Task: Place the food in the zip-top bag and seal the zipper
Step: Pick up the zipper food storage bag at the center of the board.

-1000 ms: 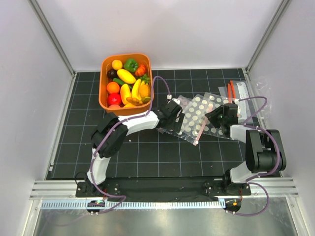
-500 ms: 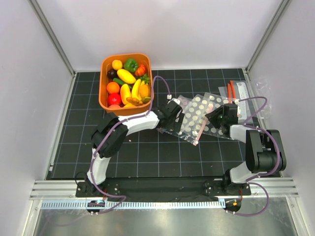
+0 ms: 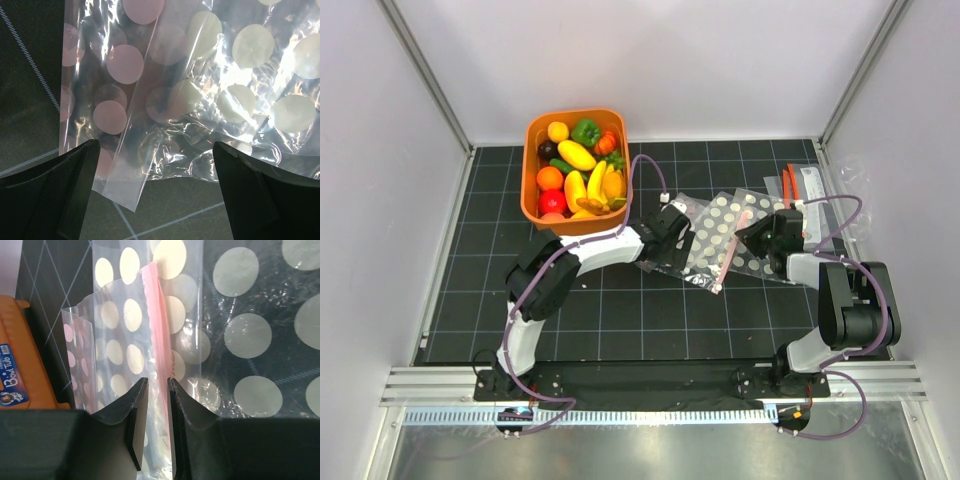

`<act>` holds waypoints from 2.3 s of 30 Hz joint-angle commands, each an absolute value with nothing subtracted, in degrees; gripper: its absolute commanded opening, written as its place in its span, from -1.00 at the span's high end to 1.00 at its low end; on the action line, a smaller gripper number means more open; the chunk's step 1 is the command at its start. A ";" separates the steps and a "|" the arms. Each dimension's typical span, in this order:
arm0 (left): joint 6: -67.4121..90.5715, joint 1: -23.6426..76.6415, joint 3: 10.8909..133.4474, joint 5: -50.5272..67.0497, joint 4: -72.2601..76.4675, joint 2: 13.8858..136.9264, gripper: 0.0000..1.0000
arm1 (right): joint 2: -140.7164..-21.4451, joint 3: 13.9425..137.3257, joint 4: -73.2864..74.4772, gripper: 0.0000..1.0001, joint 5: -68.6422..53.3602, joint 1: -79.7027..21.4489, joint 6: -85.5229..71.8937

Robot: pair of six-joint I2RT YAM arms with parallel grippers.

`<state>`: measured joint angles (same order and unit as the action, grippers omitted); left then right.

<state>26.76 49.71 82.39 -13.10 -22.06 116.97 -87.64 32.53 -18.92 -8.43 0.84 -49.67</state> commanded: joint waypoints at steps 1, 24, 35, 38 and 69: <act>26.37 49.92 84.55 -14.24 -22.32 115.75 -0.99 | -87.36 33.22 -23.46 0.45 -10.11 0.62 -49.92; 26.02 50.19 85.25 -14.77 -22.85 116.72 -1.00 | -92.99 32.70 -30.76 0.43 -16.44 -2.98 -52.82; 25.66 50.45 86.40 -14.94 -23.64 117.95 -1.00 | -93.25 32.34 -33.04 0.42 -18.37 -4.39 -53.35; 25.75 50.54 86.48 -15.03 -23.82 117.95 -1.00 | -93.08 32.34 -33.66 0.49 -19.25 -4.92 -53.35; 24.26 52.03 59.34 -5.89 -0.27 80.51 -0.99 | -57.40 32.70 -12.13 0.98 2.00 -19.42 -40.34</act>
